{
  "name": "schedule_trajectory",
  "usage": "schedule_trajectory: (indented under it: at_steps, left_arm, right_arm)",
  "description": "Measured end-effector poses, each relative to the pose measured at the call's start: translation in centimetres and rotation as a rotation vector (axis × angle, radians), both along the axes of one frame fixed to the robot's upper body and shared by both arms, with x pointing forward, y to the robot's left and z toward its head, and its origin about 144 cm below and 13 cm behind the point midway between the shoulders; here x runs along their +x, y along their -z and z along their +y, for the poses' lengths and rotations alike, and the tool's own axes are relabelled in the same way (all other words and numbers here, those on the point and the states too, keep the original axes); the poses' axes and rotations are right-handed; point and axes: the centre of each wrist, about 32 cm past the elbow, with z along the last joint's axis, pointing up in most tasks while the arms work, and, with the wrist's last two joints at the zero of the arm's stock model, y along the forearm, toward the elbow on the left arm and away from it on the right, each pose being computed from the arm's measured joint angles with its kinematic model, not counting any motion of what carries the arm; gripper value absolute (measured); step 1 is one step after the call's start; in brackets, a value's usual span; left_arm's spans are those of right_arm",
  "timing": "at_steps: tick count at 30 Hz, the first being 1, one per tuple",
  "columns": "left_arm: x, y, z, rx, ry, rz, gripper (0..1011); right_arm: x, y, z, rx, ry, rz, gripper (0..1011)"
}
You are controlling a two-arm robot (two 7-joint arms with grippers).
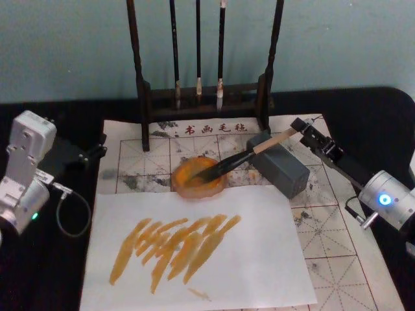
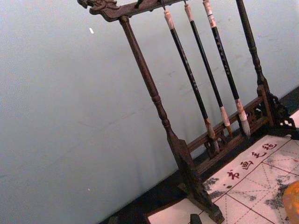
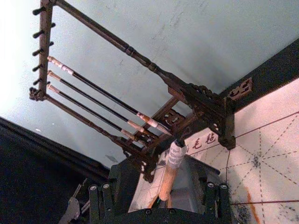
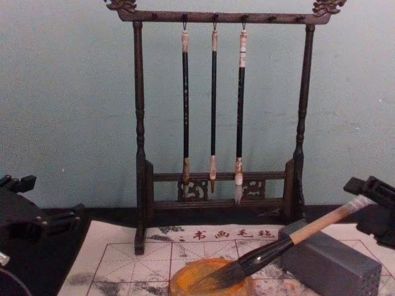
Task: Pick up the brush from the inkstone, write on the paper, then place the brush back to its original position.
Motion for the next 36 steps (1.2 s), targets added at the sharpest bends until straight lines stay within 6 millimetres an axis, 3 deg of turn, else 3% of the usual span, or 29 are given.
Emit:
schedule_trajectory:
  at_steps: [36]
  left_arm:
    - [0.0,0.0,0.0,0.0,0.0,0.0,1001]
  right_arm:
    - [1.1,1.6,2.1,0.046,0.07,-0.001,1000]
